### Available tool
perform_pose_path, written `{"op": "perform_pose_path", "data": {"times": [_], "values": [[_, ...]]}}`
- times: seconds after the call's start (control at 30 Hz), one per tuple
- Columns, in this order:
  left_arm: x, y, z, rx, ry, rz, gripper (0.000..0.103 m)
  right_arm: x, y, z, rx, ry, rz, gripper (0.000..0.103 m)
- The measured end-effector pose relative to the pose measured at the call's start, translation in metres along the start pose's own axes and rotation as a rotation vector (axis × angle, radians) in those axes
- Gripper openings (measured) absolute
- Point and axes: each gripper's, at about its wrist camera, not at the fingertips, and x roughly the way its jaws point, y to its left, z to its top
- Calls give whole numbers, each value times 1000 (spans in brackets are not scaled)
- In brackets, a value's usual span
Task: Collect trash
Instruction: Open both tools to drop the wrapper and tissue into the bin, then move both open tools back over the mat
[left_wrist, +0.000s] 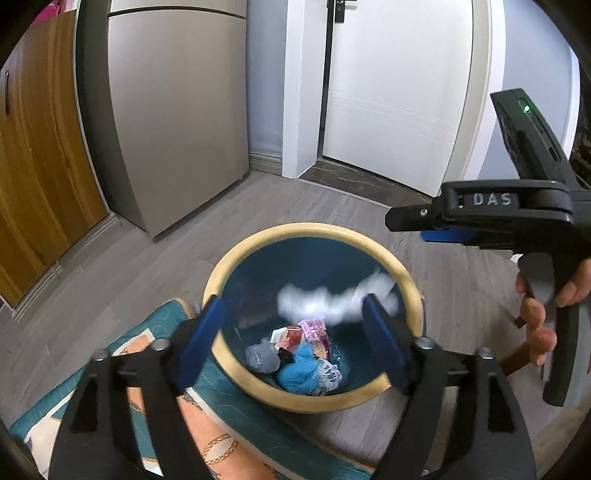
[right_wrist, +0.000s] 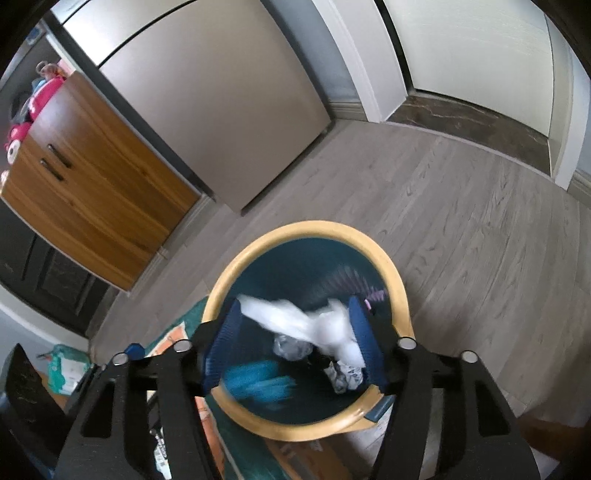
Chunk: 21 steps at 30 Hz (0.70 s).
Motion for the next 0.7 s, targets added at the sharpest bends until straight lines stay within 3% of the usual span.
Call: {"op": "perform_pose_path", "data": {"times": [0.17,0.37,0.7], "values": [[-3,4,-2,-3,-9,18,91,-3,4,-1,-15,-18,0,93],[-19,9,-6,3,-14,46,93,-7,11,-2,-17,-25,2,96],[-77,40,-15,-55,-61,109,95,-24,41,-15,-67,-49,17,97]]}}
